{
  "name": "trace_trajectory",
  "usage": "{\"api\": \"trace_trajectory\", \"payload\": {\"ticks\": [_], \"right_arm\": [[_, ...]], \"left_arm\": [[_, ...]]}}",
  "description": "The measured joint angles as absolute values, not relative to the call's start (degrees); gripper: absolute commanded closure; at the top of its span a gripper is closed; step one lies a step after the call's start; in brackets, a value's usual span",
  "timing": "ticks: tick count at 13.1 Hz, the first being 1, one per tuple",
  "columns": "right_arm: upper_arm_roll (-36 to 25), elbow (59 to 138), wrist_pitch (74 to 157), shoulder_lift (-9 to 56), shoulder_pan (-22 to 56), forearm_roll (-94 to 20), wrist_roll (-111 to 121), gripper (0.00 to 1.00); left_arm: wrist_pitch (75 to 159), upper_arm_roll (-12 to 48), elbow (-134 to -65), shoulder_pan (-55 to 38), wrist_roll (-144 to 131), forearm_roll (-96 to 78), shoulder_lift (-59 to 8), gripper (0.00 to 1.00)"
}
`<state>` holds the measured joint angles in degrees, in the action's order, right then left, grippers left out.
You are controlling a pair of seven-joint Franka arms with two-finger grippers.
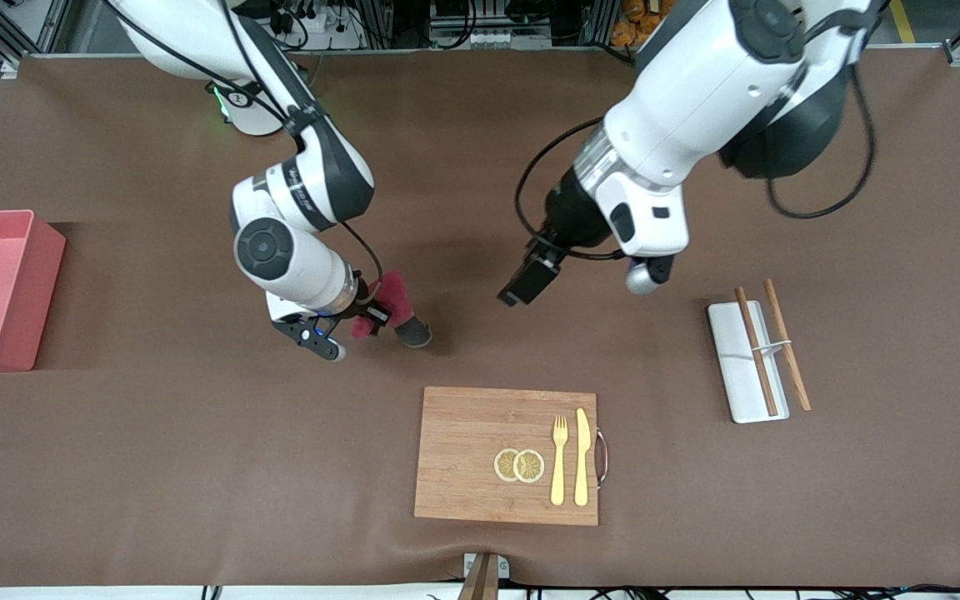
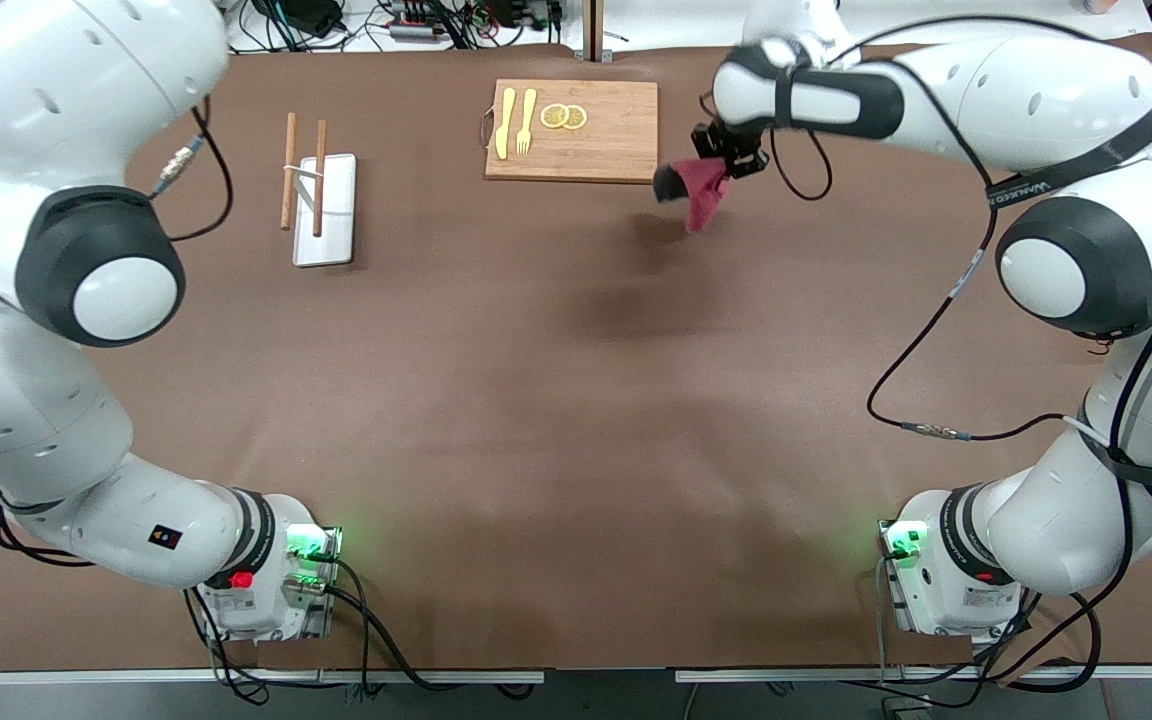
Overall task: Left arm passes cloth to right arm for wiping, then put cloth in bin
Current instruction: 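Wipe the table with the cloth in the right gripper while the left gripper withdraws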
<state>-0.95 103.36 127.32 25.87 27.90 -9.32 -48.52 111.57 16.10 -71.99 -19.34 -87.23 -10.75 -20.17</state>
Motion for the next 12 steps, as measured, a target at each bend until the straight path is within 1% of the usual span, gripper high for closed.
{"api": "trace_trajectory", "payload": {"ticks": [2,5,8,10,12], "right_arm": [[-1.8,107.4,130.6,25.9,26.7,-8.7,-43.9,1.00],[-2.2,110.6,134.8,26.1,23.1,-5.5,-38.4,1.00],[-2.5,114.0,138.9,27.0,16.6,-5.1,-25.4,1.00],[-2.7,114.0,139.2,27.4,10.7,-5.0,-13.5,1.00],[-2.8,114.0,139.7,27.6,4.4,-4.2,0.1,1.00]], "left_arm": [[102.8,15.9,-72.0,-15.0,-77.1,-10.4,-17.6,0.00],[93.9,15.7,-72.1,-8.3,-64.2,-10.3,-14.6,0.00],[87.7,15.6,-72.1,-3.2,-51.1,-7.4,-12.4,0.00],[84.3,15.7,-72.2,-2.4,-43.8,-1.0,-11.6,0.00],[83.1,15.7,-72.3,-2.3,-38.9,2.1,-11.3,0.00]]}}
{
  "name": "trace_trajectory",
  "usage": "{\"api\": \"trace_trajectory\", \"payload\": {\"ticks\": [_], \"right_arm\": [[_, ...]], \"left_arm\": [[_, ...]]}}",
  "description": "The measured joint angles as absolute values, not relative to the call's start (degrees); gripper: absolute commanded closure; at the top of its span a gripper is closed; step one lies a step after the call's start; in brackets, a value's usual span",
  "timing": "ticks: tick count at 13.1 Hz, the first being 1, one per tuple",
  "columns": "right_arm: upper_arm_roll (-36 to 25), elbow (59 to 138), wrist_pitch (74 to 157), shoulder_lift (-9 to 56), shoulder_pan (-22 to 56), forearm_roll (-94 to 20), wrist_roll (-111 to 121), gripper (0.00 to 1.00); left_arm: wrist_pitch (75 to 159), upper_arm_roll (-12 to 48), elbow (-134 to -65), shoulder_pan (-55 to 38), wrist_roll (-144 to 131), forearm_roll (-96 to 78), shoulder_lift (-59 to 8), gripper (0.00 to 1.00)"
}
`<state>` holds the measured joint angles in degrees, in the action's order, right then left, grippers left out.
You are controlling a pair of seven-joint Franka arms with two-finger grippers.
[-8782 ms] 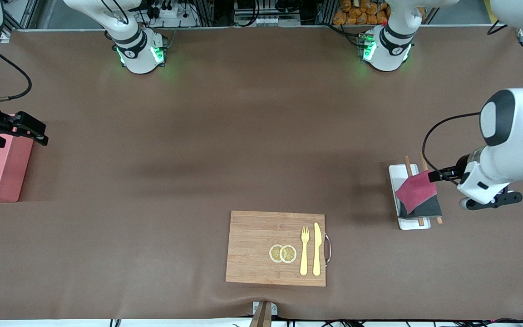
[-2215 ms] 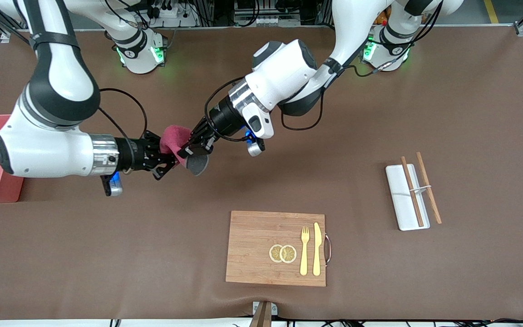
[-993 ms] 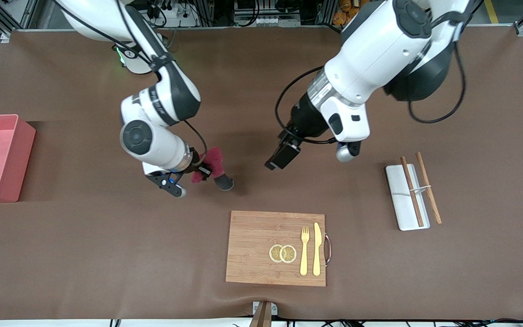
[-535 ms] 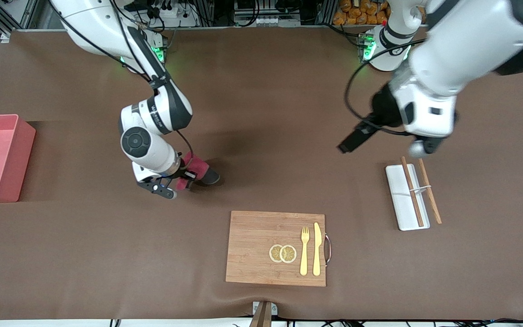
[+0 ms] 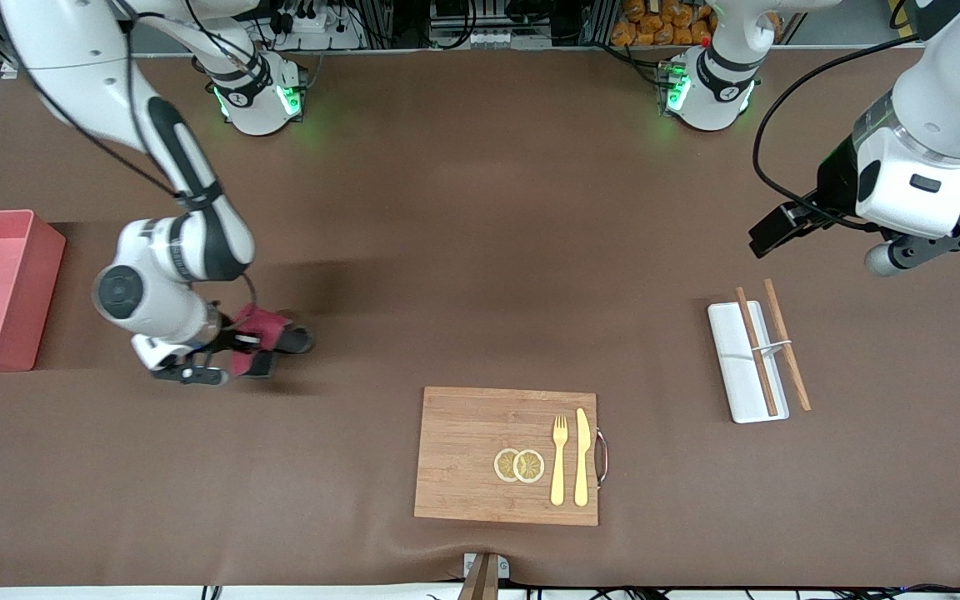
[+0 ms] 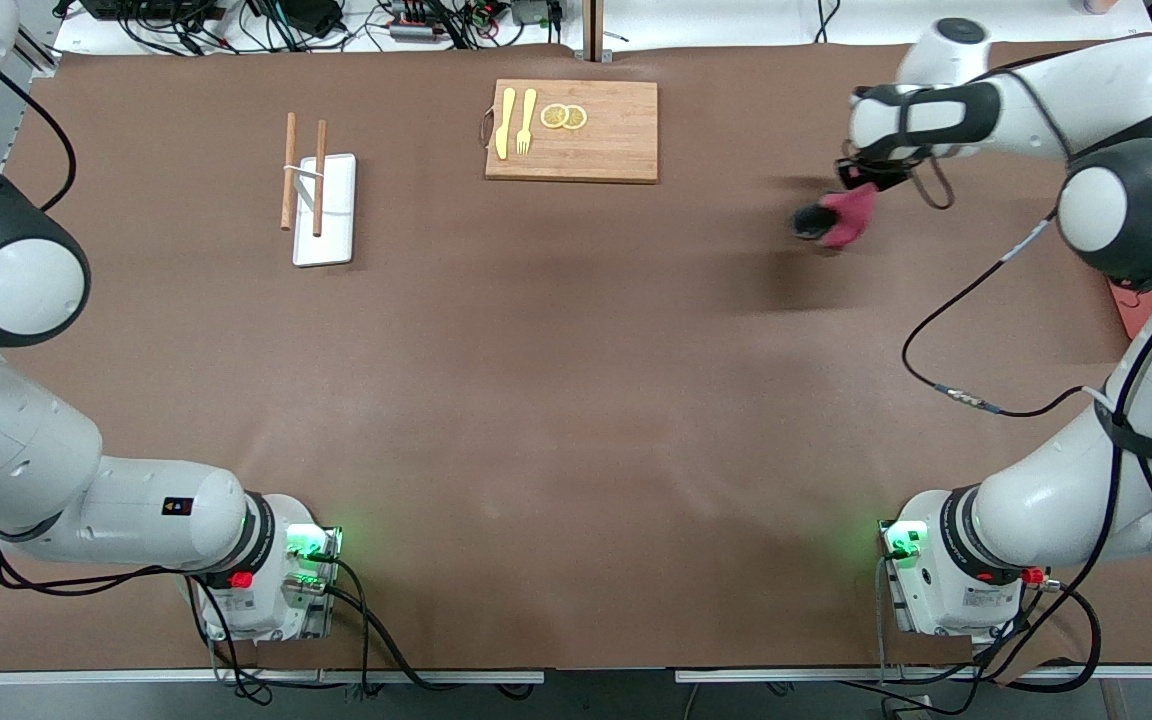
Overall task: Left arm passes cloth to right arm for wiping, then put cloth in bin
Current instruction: 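Wipe the table with the cloth in the right gripper while the left gripper withdraws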
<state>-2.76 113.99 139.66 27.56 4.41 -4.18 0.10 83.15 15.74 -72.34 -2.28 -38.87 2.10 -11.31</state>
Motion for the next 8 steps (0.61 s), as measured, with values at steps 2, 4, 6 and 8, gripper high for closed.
{"api": "trace_trajectory", "payload": {"ticks": [2,4,6,8], "right_arm": [[-2.8,113.5,141.1,28.2,-2.4,-3.6,15.1,1.00],[-2.9,111.3,141.3,28.8,-9.5,-3.3,29.2,1.00],[-2.9,108.0,140.4,28.8,-14.9,-2.7,39.7,1.00],[-2.8,104.3,138.8,28.8,-17.2,1.1,46.3,1.00]], "left_arm": [[83.1,15.6,-72.7,-1.1,-33.7,2.2,-10.9,0.00],[83.2,13.7,-74.2,-0.5,-28.2,2.2,-9.6,0.00],[84.8,9.9,-77.8,-0.5,-21.7,1.1,-6.6,0.00],[86.7,6.4,-82.4,-0.2,-16.9,-0.6,-2.9,0.00]]}}
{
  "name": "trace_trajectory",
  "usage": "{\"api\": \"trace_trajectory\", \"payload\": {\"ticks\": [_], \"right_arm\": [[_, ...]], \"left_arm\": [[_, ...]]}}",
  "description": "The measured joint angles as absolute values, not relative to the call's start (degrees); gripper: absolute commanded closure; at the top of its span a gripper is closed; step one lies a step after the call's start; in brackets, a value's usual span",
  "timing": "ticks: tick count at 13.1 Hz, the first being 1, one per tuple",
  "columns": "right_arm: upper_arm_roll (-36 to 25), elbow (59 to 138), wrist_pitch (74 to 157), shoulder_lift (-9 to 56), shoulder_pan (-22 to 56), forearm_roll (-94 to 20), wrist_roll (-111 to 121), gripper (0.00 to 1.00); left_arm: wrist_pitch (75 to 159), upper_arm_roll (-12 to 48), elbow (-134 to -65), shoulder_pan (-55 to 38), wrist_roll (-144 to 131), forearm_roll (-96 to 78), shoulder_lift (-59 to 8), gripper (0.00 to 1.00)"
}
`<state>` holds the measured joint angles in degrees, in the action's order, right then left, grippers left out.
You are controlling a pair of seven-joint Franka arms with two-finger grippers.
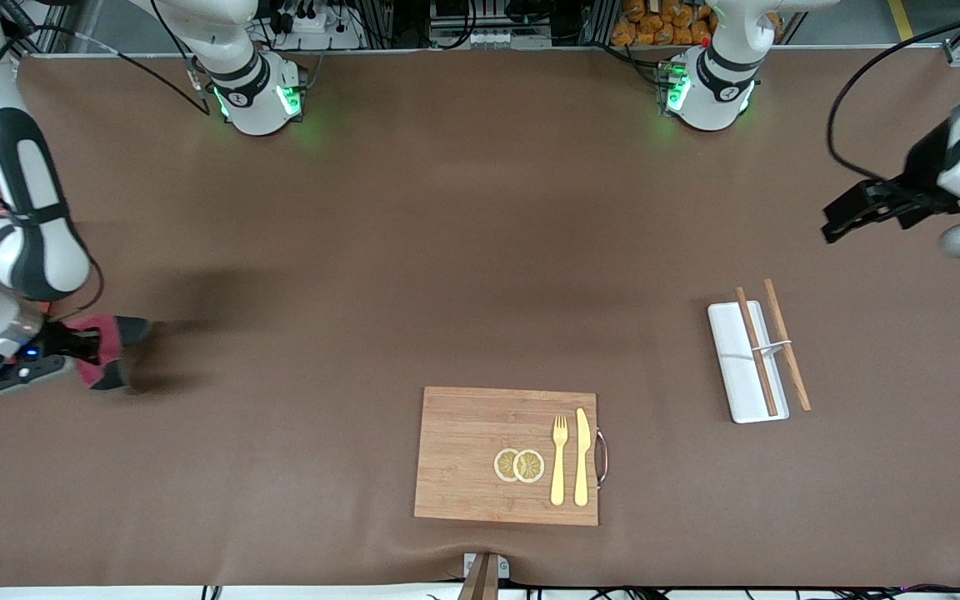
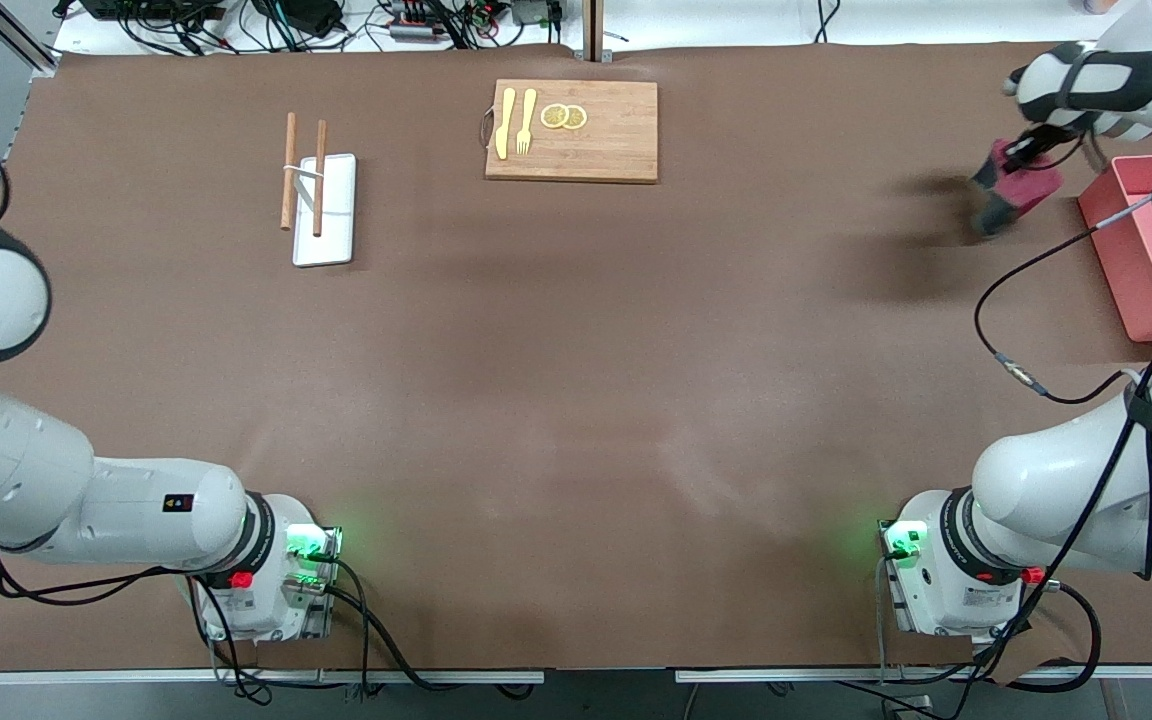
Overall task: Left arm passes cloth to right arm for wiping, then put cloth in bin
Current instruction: 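Wipe the table with the cloth in the right gripper while the left gripper withdraws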
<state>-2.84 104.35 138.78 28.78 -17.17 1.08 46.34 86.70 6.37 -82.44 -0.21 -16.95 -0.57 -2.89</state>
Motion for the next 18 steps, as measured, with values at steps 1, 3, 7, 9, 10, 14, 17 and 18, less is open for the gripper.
{"api": "trace_trajectory", "payload": {"ticks": [1,3,7,9,10,14,17,18], "right_arm": [[-2.8,103.4,138.2,28.8,-17.3,2.7,46.7,1.00],[-1.9,103.9,137.4,29.1,-16.3,3.5,43.3,1.00],[-1.1,106.8,137.1,30.9,-7.4,3.7,27.0,1.00],[-0.9,107.0,134.9,31.0,-1.9,3.7,17.6,1.00],[-0.5,107.0,134.5,31.0,0.6,3.5,13.0,1.00],[2.2,106.7,132.4,30.6,9.6,2.3,-6.3,1.00],[4.7,104.9,131.7,30.1,16.4,1.5,-22.2,1.00],[5.4,104.0,131.5,30.1,17.9,-0.8,-25.7,1.00]], "left_arm": [[87.1,5.7,-83.9,-0.1,-16.1,-0.8,-1.6,0.00],[87.5,5.4,-85.3,-0.1,-15.7,-0.8,-0.1,0.00],[87.8,3.3,-86.4,-0.8,-13.6,-0.8,0.4,0.00],[87.8,2.3,-86.6,-1.2,-13.4,-0.8,0.4,0.00],[87.9,2.2,-86.6,-1.2,-13.4,-0.8,0.5,0.00],[88.0,2.0,-86.6,-1.2,-13.4,-0.8,1.0,0.00],[88.0,2.0,-86.6,-1.3,-13.4,-0.8,1.1,0.00],[88.0,2.1,-86.6,-1.3,-13.4,-0.8,1.0,0.00]]}}
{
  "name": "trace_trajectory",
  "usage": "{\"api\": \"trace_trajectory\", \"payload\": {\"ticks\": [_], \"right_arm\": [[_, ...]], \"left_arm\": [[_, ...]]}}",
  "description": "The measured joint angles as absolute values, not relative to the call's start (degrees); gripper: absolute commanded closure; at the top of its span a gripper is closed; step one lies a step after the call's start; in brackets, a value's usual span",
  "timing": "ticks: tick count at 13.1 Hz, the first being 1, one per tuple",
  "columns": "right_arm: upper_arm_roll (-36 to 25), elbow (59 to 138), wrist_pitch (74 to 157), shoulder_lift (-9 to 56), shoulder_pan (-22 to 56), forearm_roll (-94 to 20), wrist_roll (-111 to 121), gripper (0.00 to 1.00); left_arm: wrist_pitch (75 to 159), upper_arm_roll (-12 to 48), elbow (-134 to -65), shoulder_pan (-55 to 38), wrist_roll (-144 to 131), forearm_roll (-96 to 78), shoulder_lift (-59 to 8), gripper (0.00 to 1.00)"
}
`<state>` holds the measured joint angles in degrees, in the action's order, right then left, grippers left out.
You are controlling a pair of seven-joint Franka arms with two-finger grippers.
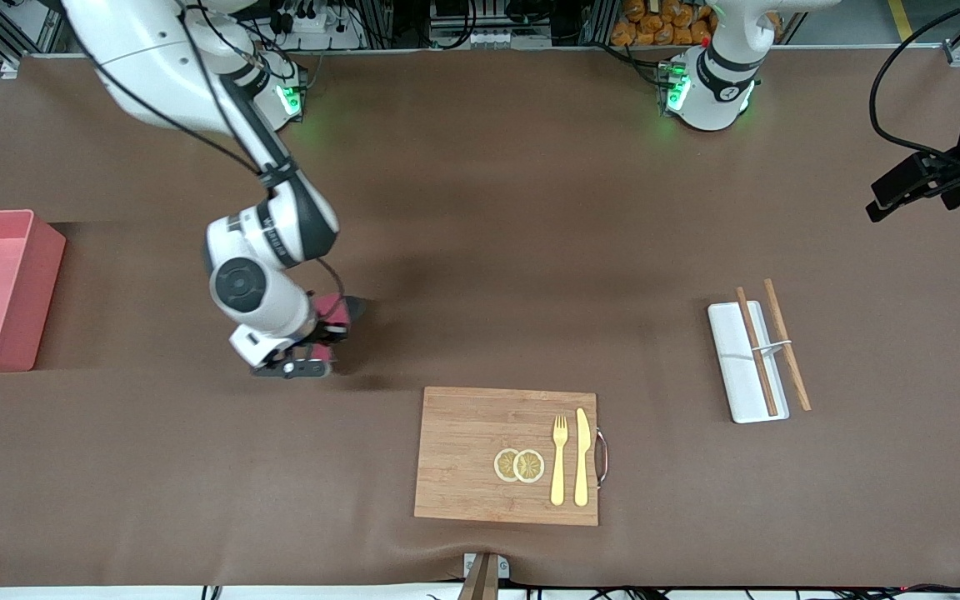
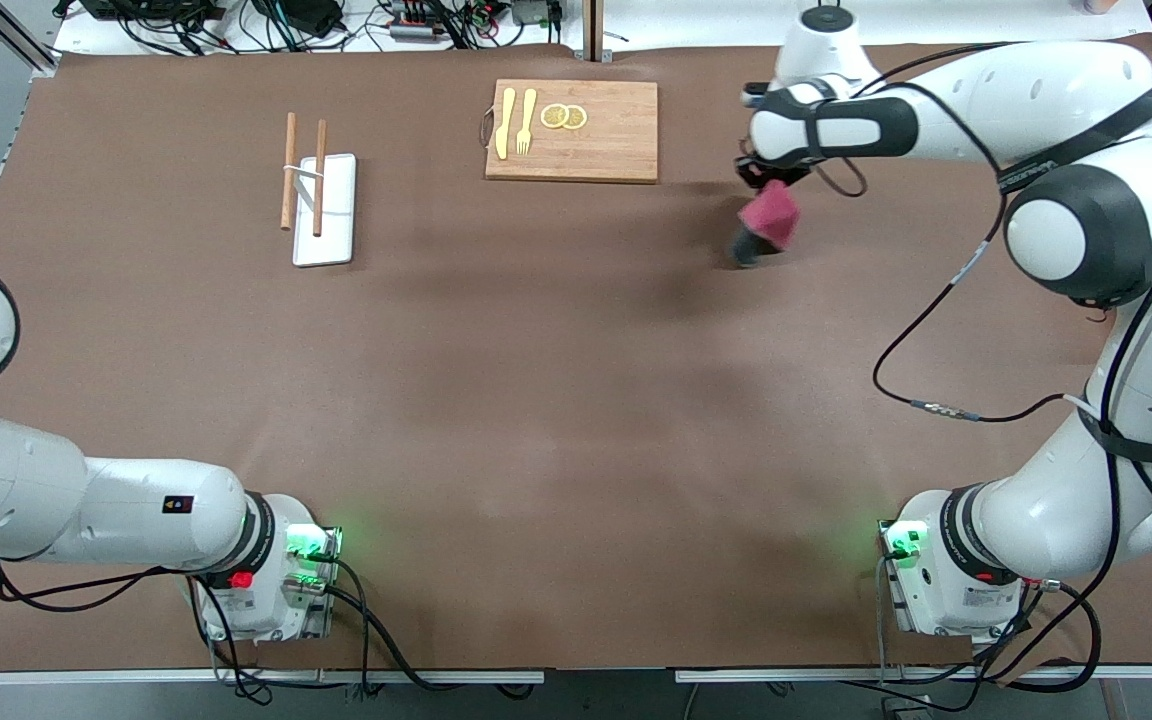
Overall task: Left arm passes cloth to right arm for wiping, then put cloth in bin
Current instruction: 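Wipe the table with the cloth in the right gripper while the left gripper withdraws, then carry the cloth with the right gripper into the pink bin and release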
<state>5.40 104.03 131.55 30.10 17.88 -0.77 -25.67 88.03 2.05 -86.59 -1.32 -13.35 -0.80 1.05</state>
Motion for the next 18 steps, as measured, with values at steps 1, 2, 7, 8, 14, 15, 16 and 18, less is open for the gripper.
{"api": "trace_trajectory", "payload": {"ticks": [1,2,7,8,14,15,16,18], "right_arm": [[6.2,103.0,130.7,29.9,18.5,-3.6,-27.4,1.00],[6.5,101.6,128.6,29.6,18.6,-5.3,-28.0,1.00],[5.6,97.9,119.8,26.1,11.5,-5.8,-21.1,1.00],[5.5,97.7,118.5,25.0,9.1,-5.8,-17.9,1.00],[4.9,92.0,101.5,17.4,-3.7,-3.1,3.5,1.00],[4.8,89.9,99.5,17.1,-7.3,-3.0,9.5,1.00],[4.7,88.3,98.4,17.1,-11.5,-2.9,16.1,1.00],[4.5,87.4,98.0,17.1,-19.3,-2.6,27.1,1.00]], "left_arm": [[88.0,2.1,-86.6,-1.3,-13.4,-0.8,1.0,0.00],[88.0,2.1,-86.6,-1.4,-13.4,-0.8,1.1,0.00],[88.0,2.2,-87.1,-1.6,-13.4,-0.8,1.0,0.00],[88.0,2.4,-87.3,-1.6,-13.4,-0.8,1.0,0.00],[88.1,2.6,-87.7,-1.5,-13.4,-0.8,0.6,0.00],[88.2,2.6,-87.7,-1.5,-13.4,-0.8,0.6,0.00],[88.2,2.6,-87.8,-1.5,-13.4,-0.8,0.6,0.00],[88.4,2.6,-87.8,-1.5,-13.4,-0.8,0.5,0.00]]}}
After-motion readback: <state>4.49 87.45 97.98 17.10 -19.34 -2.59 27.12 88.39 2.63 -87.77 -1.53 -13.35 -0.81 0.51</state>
